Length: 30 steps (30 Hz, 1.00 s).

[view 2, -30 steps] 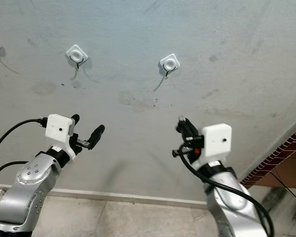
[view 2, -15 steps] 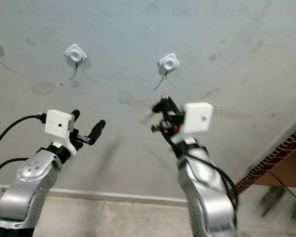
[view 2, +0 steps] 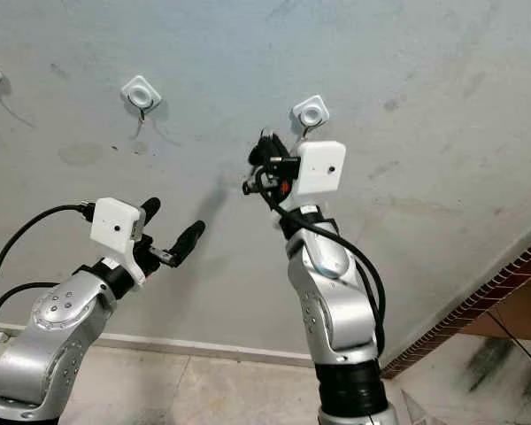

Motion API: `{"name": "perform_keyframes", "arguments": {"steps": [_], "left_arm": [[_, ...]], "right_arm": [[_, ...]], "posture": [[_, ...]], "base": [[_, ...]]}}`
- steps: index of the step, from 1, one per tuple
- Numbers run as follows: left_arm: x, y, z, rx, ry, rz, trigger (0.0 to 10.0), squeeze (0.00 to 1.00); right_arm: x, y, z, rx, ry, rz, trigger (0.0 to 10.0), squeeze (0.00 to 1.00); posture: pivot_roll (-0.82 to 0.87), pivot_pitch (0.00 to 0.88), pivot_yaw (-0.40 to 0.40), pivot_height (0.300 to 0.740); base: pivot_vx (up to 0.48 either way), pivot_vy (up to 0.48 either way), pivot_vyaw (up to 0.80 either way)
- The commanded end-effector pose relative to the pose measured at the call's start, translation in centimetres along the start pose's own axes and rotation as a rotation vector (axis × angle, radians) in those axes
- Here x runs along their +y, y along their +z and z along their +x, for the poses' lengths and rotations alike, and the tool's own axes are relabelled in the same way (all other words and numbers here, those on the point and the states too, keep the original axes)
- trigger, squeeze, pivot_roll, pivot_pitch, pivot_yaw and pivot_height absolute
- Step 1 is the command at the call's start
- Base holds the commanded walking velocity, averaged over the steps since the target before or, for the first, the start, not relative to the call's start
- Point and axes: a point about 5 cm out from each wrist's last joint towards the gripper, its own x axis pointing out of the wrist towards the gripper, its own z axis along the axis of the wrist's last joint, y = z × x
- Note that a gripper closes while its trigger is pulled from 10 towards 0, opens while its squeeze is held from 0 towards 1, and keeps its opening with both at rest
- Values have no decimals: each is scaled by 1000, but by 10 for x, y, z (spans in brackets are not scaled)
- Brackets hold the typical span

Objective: Hang keys on a hook

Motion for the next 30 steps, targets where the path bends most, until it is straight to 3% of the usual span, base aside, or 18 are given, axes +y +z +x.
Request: {"name": "perform_keyframes", "arguments": {"steps": [1,19,30], "left_arm": [[-6,4,0,-6,-37,8,10000,0],[-11,3,-3,14,-76,-7,10000,0],[-13,9,0,7,-101,-12,10000,0]], "right_arm": [[-6,4,4,-24,-27,-6,10000,0],[-42,0,-6,-14,-100,-4,10000,0],[-46,-5,5,-10,-115,29,10000,0]], "posture": [[175,1,-85,740],[173,7,-76,740],[182,7,-74,740]], "base": [[0,0,0],[0,0,0],[0,0,0]]}}
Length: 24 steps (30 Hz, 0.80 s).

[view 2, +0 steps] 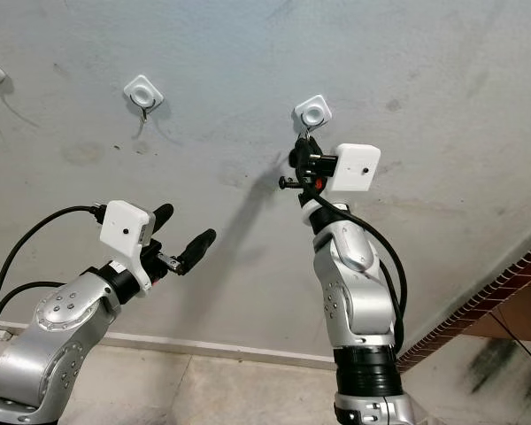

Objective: Hang keys on a hook

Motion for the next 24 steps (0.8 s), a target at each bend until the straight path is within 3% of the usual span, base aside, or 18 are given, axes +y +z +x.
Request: {"name": "perform_keyframes", "arguments": {"steps": [1,9,24], "left_arm": [[-3,6,0,-14,-15,11,10000,0],[-7,11,0,-29,-59,-11,10000,0],[-13,21,4,-55,-115,-15,10000,0]], "right_arm": [[-3,4,4,-19,-10,9,10000,0],[-6,9,15,-56,-26,22,10000,0],[-26,17,11,-94,-75,30,10000,0]], "posture": [[182,7,-74,740],[201,7,-77,740],[190,9,-66,740]], "base": [[0,0,0],[0,0,0],[0,0,0]]}}
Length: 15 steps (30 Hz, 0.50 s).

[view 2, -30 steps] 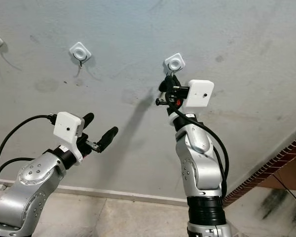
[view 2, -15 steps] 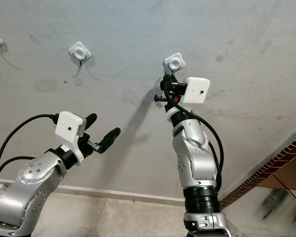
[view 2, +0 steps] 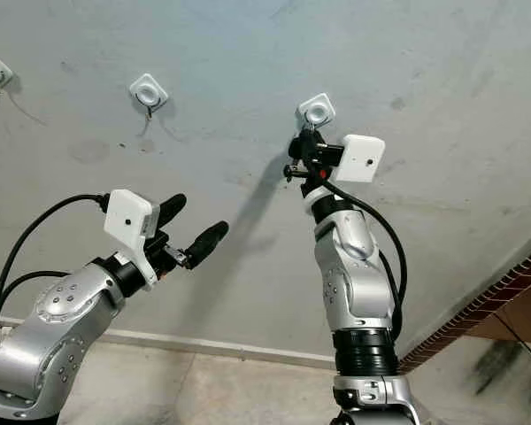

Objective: Hang keys on a hook

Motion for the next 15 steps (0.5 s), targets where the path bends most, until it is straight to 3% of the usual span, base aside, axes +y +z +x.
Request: {"name": "perform_keyframes", "arguments": {"steps": [1,11,15], "left_arm": [[-4,4,2,-10,-28,9,10000,0],[-3,3,0,-3,-22,11,10000,0],[-1,3,0,-2,-14,18,10000,0]], "right_arm": [[-15,15,2,-65,-55,-11,10000,0],[-18,8,0,-49,-76,100,10000,0],[-11,15,-4,-66,-12,37,10000,0]], "posture": [[190,9,-66,740],[197,9,-67,740],[195,10,-65,740]], "base": [[0,0,0],[0,0,0],[0,0,0]]}}
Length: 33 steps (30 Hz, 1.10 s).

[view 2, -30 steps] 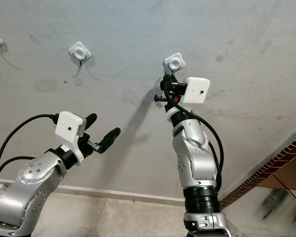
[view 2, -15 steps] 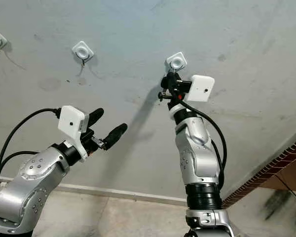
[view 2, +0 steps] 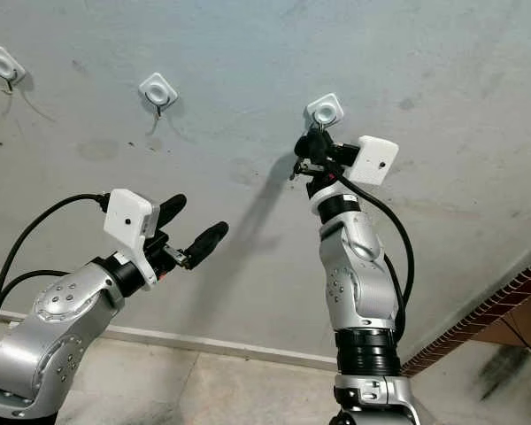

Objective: Hang keys on a hook

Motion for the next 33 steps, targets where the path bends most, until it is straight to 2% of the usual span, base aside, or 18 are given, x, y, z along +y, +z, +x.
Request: {"name": "perform_keyframes", "arguments": {"steps": [1,3,7,11,19,22,28,33], "left_arm": [[-2,3,0,-6,-12,18,10000,0],[-2,3,1,-5,-10,19,10000,0],[-2,2,1,-4,-10,20,10000,0],[-2,1,1,0,-11,18,10000,0],[-2,-1,1,7,-13,18,10000,0],[-2,-1,0,11,-11,20,10000,0],[-2,-1,0,12,-10,20,10000,0],[-2,-1,1,12,-14,19,10000,0]], "right_arm": [[-2,16,-2,-51,19,-52,10000,0],[2,19,-3,-56,47,-59,10000,0],[14,29,-11,-64,175,-13,10000,0],[17,31,-16,-55,215,-2,10000,0],[13,23,-19,-3,225,13,10000,0],[16,13,-21,44,250,14,10000,0],[14,7,-22,61,239,10,10000,0],[12,3,-16,59,215,9,10000,0]], "posture": [[195,10,-65,740],[193,10,-63,740],[190,11,-62,740],[186,12,-61,740],[189,13,-61,740],[191,13,-61,740],[191,13,-61,740],[191,13,-61,740]], "base": [[0,0,0],[0,0,0],[0,0,0],[0,0,0],[0,0,0],[0,0,0],[0,0,0],[0,0,0]]}}
